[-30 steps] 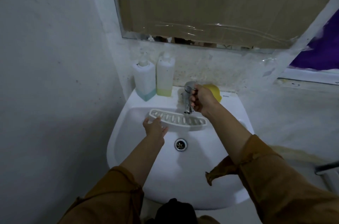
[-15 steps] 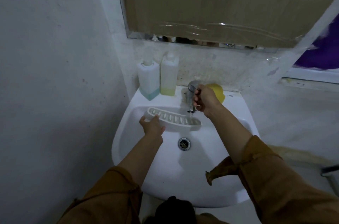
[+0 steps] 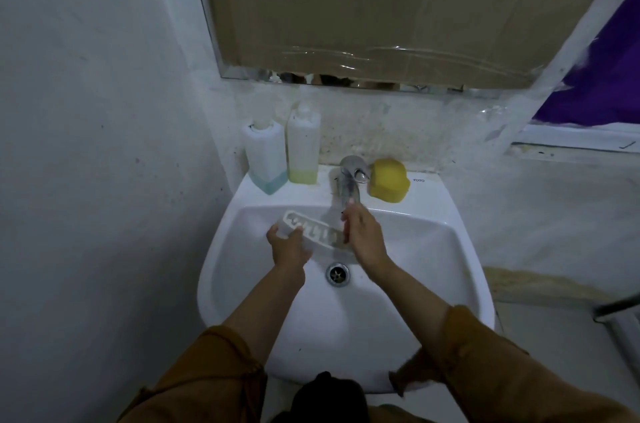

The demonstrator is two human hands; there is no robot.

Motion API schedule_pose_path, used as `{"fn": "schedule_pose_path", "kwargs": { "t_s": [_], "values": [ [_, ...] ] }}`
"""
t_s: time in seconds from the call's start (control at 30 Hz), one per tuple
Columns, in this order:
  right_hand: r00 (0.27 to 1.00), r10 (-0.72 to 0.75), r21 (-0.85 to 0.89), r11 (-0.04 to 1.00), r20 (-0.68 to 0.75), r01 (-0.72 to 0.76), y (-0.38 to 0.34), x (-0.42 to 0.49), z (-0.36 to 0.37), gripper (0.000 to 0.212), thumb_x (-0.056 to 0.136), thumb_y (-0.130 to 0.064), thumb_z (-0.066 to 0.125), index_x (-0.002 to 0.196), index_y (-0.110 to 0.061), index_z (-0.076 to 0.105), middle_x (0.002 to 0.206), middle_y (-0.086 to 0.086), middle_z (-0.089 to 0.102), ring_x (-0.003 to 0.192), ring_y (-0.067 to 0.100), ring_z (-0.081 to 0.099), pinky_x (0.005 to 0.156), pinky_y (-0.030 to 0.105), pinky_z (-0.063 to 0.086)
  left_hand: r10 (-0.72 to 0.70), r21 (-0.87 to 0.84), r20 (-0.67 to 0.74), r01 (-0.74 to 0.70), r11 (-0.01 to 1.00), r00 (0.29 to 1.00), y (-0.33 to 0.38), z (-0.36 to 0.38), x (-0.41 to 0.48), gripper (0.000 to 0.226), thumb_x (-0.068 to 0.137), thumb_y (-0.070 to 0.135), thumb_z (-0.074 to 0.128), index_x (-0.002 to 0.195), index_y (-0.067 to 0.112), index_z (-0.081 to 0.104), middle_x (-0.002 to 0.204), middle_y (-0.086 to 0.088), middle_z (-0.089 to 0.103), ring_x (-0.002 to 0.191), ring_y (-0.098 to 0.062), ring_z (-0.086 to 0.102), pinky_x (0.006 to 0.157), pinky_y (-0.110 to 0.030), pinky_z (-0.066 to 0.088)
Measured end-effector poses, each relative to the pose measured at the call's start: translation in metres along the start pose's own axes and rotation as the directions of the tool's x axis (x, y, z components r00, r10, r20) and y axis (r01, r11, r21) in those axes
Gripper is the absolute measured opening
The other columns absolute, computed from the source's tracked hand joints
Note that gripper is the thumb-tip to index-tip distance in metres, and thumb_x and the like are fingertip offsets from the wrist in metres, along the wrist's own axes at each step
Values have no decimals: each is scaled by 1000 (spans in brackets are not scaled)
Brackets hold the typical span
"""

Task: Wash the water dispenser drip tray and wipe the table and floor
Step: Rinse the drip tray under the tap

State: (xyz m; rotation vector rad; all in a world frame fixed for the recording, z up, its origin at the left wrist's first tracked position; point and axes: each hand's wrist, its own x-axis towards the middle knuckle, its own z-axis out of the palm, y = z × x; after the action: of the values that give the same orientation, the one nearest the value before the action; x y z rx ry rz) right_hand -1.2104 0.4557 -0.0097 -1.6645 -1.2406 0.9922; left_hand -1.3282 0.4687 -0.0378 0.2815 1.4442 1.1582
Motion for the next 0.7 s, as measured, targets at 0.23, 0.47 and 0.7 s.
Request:
{"fn": "schedule_pose_path", "kwargs": {
  "t_s": [0.23,0.47,0.7],
  "values": [
    [943,-202,-824,460,266,331,40,-11,5,48,92,-56,40,122,-23,56,119,5,48,110,24,42,92,38,34,-56,-74,31,58,996,998,-7,4,-5,51,95,6,50,141,16,30,133,-23,45,97,-32,54,58,-32,51],
    [888,-341,-880,252,309,403,32,-4,1,30,90,-37,53,108,-19,68,121,8,47,112,31,41,91,39,31,-127,-84,58,132,988,990,-13,3,-5,44,96,5,47,139,5,36,135,-26,45,100,-32,52,82,-38,50],
    [876,-380,-888,226,298,400,29,-9,1,19,79,-29,66,92,-16,72,113,9,56,103,31,52,85,41,42,-174,-161,121,192,968,977,-17,0,-4,39,97,1,43,136,0,41,110,-21,52,95,-31,52,84,-40,46]
  ]
}}
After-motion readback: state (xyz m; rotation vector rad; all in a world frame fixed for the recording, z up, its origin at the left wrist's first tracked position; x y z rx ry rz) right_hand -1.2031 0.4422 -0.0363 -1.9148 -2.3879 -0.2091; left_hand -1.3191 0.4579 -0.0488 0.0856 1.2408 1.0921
